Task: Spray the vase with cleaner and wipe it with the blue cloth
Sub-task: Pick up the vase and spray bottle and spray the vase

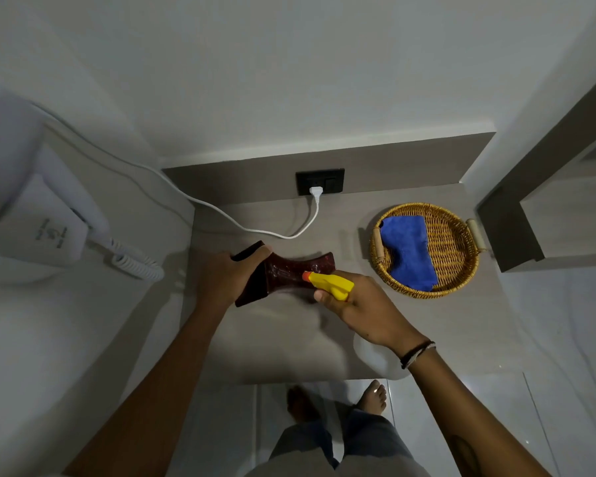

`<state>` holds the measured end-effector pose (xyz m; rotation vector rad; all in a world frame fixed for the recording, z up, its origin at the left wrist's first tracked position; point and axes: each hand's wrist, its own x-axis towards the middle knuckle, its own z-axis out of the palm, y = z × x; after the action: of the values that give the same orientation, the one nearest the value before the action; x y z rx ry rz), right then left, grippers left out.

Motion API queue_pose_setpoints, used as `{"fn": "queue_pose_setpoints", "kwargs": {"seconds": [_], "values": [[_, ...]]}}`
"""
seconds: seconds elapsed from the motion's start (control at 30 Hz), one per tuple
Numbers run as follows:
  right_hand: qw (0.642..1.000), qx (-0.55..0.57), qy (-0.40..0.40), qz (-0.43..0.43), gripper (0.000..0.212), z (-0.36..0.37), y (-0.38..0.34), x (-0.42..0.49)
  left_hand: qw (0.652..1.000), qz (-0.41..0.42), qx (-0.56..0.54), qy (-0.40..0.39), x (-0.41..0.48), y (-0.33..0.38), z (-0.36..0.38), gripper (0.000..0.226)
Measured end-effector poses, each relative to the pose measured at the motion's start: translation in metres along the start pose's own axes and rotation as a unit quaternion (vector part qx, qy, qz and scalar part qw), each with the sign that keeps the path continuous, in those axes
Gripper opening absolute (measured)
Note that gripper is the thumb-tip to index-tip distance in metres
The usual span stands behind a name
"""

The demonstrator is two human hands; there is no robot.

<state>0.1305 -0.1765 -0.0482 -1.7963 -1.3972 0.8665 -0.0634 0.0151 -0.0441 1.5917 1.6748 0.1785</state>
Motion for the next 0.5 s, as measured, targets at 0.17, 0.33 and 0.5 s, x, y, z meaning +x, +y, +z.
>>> {"fn": "queue_pose_setpoints", "kwargs": {"seconds": [0.17, 0.33, 0.5], "values": [[1.000, 0.001, -0.001, 0.007, 0.040, -0.001, 0.004, -0.001, 0.997, 0.025, 0.065, -0.013, -0.006, 0.007, 0.003, 0.088], [1.000, 0.007, 0.001, 0.005, 0.040, -0.003, 0.011, -0.005, 0.989, 0.113, 0.045, -0.078, -0.010, 0.003, 0.002, 0.087], [1.000, 0.016, 0.014, 0.017, 0.039, -0.002, 0.015, -0.007, 0.969, 0.184, 0.092, -0.137, -0.018, -0.012, 0.001, 0.141]]}}
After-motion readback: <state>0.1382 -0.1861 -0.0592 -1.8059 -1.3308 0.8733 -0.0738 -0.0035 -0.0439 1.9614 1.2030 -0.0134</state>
